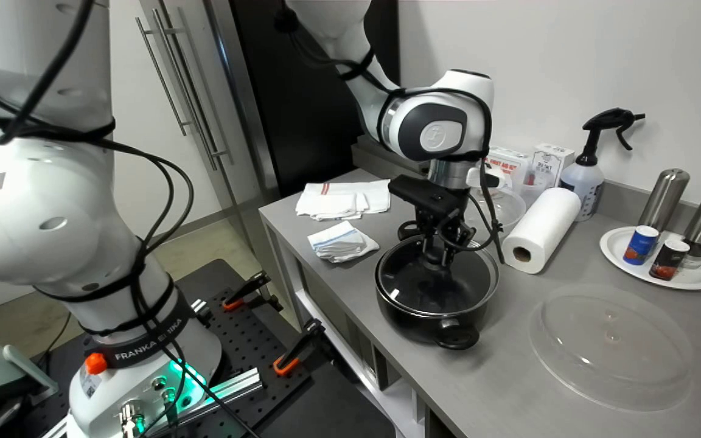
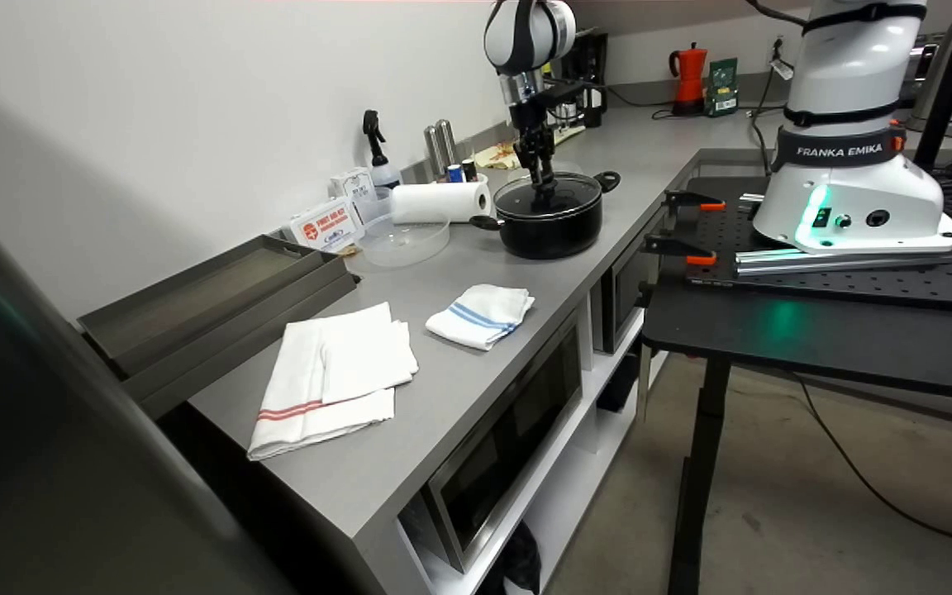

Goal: Put the glass lid on the black pot

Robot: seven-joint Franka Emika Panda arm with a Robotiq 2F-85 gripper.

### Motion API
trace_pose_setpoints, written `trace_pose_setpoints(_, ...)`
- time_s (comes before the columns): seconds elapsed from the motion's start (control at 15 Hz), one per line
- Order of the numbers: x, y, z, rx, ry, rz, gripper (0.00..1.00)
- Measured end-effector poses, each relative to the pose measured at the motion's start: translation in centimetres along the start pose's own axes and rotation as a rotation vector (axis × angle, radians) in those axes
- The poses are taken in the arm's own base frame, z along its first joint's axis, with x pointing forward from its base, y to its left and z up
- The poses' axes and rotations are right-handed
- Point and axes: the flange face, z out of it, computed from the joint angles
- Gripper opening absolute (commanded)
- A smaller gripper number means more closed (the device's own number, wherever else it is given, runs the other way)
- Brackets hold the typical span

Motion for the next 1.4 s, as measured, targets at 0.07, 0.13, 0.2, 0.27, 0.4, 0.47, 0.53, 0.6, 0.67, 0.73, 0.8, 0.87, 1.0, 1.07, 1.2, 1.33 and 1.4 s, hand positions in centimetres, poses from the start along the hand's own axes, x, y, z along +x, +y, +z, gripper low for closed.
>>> trace_pose_setpoints(0.07, 0.00, 0.00, 0.00, 0.000, 0.000, 0.000, 0.26)
trace_pose_setpoints(0.13, 0.00, 0.00, 0.00, 0.000, 0.000, 0.000, 0.26)
trace_pose_setpoints(0.2, 0.01, -0.01, -0.02, 0.000, 0.000, 0.000, 0.26)
trace_pose_setpoints(0.27, 0.03, -0.02, -0.05, 0.000, -0.001, 0.000, 0.26)
trace_pose_setpoints(0.4, 0.04, -0.05, -0.06, 0.000, -0.001, -0.001, 0.26)
trace_pose_setpoints(0.47, 0.04, -0.10, -0.05, 0.000, -0.002, -0.002, 0.26)
trace_pose_setpoints(0.53, 0.03, -0.14, -0.02, 0.001, -0.002, -0.003, 0.26)
trace_pose_setpoints(0.6, 0.00, -0.19, 0.01, 0.001, -0.003, -0.003, 0.26)
trace_pose_setpoints(0.67, -0.01, -0.21, 0.02, 0.001, -0.003, -0.004, 0.26)
trace_pose_setpoints(0.73, -0.03, -0.23, 0.03, 0.001, -0.004, -0.004, 0.26)
trace_pose_setpoints(0.8, -0.05, -0.26, 0.03, 0.001, -0.004, -0.005, 0.26)
trace_pose_setpoints(0.87, -0.07, -0.29, 0.05, 0.002, -0.004, -0.005, 0.26)
trace_pose_setpoints(1.0, -0.14, -0.38, 0.08, 0.002, -0.006, -0.007, 0.26)
trace_pose_setpoints(1.07, -0.17, -0.43, 0.10, 0.003, -0.006, -0.007, 0.26)
trace_pose_setpoints(1.2, -0.28, -0.57, 0.22, 0.004, -0.010, -0.010, 0.26)
trace_pose_setpoints(1.33, -0.43, -0.73, 0.35, 0.005, -0.013, -0.012, 0.26)
trace_pose_setpoints(1.4, -0.48, -0.81, 0.41, 0.006, -0.014, -0.014, 0.26)
